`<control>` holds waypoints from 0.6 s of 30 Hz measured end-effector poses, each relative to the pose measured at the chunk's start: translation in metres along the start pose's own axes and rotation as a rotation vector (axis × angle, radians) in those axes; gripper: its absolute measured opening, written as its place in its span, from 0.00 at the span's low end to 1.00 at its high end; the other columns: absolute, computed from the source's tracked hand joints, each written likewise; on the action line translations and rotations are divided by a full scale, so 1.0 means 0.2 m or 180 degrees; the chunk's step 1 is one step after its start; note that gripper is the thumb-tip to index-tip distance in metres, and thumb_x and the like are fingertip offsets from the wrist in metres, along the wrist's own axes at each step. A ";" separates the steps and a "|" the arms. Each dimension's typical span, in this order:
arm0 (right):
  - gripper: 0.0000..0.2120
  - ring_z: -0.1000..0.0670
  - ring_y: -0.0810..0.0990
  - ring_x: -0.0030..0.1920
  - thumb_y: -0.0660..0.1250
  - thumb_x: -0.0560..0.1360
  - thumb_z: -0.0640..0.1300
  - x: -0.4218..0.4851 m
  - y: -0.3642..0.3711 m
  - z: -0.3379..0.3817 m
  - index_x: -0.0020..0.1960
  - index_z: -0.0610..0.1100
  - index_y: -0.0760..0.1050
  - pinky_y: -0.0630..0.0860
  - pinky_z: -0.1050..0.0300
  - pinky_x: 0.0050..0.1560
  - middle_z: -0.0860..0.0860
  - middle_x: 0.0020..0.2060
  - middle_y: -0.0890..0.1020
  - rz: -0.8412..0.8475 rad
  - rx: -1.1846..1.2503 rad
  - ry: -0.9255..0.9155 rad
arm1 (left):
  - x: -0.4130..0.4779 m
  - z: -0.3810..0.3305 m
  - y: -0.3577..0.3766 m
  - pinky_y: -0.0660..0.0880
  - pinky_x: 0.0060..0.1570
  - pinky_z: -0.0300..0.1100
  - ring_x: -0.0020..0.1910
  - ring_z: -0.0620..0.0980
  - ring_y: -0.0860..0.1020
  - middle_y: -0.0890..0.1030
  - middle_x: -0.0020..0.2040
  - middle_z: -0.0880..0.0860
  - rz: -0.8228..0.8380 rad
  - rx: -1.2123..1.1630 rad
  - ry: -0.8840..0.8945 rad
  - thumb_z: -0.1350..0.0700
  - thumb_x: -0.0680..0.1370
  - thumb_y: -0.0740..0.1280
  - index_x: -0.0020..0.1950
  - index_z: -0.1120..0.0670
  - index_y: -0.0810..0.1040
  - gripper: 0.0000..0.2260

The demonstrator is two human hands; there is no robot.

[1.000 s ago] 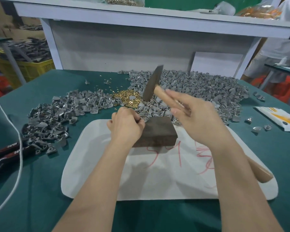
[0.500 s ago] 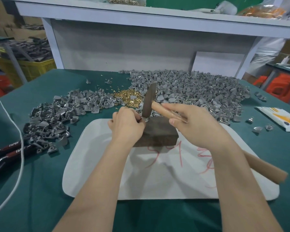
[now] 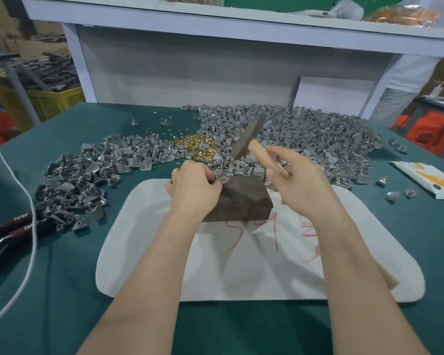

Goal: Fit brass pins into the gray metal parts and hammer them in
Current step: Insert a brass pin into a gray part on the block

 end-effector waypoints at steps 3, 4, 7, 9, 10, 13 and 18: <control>0.11 0.42 0.80 0.40 0.60 0.78 0.49 0.03 0.03 -0.09 0.58 0.48 0.74 0.77 0.51 0.44 0.47 0.39 0.82 -0.0111 -0.0348 0.0558 | -0.01 0.00 -0.01 0.65 0.52 0.47 0.58 0.58 0.72 0.81 0.50 0.51 0.0034 -0.0063 -0.0011 0.53 0.76 0.68 0.32 0.49 0.76 0.12; 0.12 0.42 0.80 0.38 0.60 0.78 0.52 0.03 0.03 -0.12 0.54 0.45 0.75 0.77 0.51 0.41 0.46 0.36 0.81 -0.0035 -0.0367 0.0761 | -0.01 -0.01 -0.01 0.65 0.52 0.47 0.58 0.58 0.72 0.81 0.50 0.51 0.0062 -0.0100 -0.0018 0.53 0.77 0.68 0.32 0.48 0.76 0.12; 0.20 0.44 0.76 0.30 0.60 0.76 0.60 0.02 0.06 -0.15 0.45 0.43 0.78 0.71 0.56 0.31 0.44 0.31 0.81 0.0246 -0.0101 0.1198 | -0.01 -0.02 -0.02 0.66 0.54 0.48 0.60 0.57 0.72 0.81 0.52 0.50 0.0131 -0.0177 0.0007 0.53 0.78 0.66 0.35 0.47 0.76 0.11; 0.22 0.44 0.77 0.34 0.60 0.76 0.62 0.01 0.08 -0.16 0.45 0.44 0.80 0.73 0.56 0.32 0.45 0.35 0.82 0.0305 -0.0453 0.1195 | -0.01 -0.02 -0.03 0.67 0.56 0.48 0.61 0.56 0.72 0.81 0.53 0.50 0.0139 -0.0258 -0.0016 0.52 0.78 0.66 0.37 0.46 0.76 0.09; 0.21 0.43 0.79 0.40 0.60 0.76 0.61 0.01 0.08 -0.16 0.46 0.45 0.80 0.76 0.54 0.37 0.45 0.40 0.83 0.0239 -0.0721 0.1096 | -0.01 -0.02 -0.03 0.67 0.57 0.48 0.61 0.56 0.72 0.81 0.53 0.50 0.0136 -0.0306 -0.0022 0.52 0.78 0.66 0.39 0.46 0.76 0.08; 0.15 0.45 0.77 0.55 0.63 0.77 0.56 0.04 0.08 -0.08 0.55 0.47 0.80 0.73 0.51 0.57 0.45 0.52 0.82 -0.0256 -0.0622 0.0482 | -0.02 -0.03 -0.02 0.66 0.57 0.48 0.61 0.54 0.72 0.80 0.54 0.49 0.0088 -0.0391 0.0048 0.51 0.78 0.66 0.41 0.45 0.75 0.06; 0.09 0.54 0.80 0.48 0.65 0.76 0.48 0.09 0.18 0.16 0.56 0.51 0.79 0.75 0.57 0.53 0.53 0.47 0.83 0.0504 0.0300 -0.0162 | -0.02 -0.05 -0.01 0.68 0.61 0.50 0.60 0.53 0.73 0.78 0.57 0.49 -0.0053 -0.0528 0.0239 0.53 0.78 0.65 0.44 0.43 0.74 0.05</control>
Point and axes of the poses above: each hand's wrist, its own x-axis towards the middle knuckle, its own y-axis out of the palm, z = x × y, the point moved 1 cm from there along x, towards the middle knuckle
